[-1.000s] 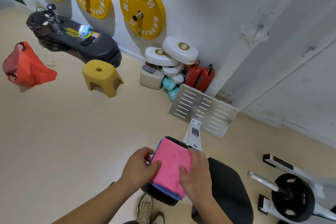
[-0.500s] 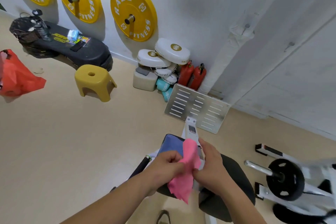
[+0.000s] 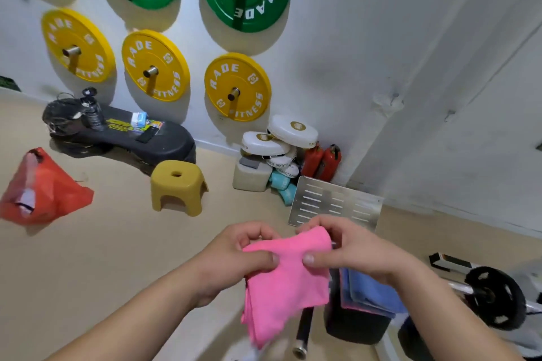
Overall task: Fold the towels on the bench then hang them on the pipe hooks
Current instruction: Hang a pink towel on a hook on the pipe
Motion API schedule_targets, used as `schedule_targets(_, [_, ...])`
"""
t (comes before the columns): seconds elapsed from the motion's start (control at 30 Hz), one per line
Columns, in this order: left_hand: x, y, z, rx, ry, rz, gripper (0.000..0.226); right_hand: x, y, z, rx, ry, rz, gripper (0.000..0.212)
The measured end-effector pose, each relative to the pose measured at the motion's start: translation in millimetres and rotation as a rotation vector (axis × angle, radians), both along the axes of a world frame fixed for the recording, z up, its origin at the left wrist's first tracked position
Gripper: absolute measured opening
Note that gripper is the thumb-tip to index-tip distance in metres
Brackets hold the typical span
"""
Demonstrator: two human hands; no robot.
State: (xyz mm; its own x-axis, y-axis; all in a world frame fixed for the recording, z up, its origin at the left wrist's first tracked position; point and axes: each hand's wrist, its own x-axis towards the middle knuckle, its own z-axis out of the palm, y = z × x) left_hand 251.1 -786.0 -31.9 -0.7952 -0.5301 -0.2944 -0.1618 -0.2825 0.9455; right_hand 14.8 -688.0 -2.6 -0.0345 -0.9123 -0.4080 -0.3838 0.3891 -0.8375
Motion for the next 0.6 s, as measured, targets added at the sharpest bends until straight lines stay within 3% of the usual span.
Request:
schedule_targets(0.13, [56.6, -52.4, 23.6, -0.098, -0.038, 0.164, 0.022, 52.9, -66.0, 21.0, -0.081, 0.004, 0.061, 0.036])
schedule_targets(0.27, [65.0, -102.6, 31.0, -0.055, -0.048, 0.282, 0.021, 61.9, -114.4, 29.7, -0.184, -0.001, -0.071, 0.034])
schedule_targets(0.6, [-51.5, -262.1, 77.2, -0.196, -0.005, 0.156, 0.017, -31.9, -231.6, 55.3, -0.292, -0.06, -0.419, 0.027])
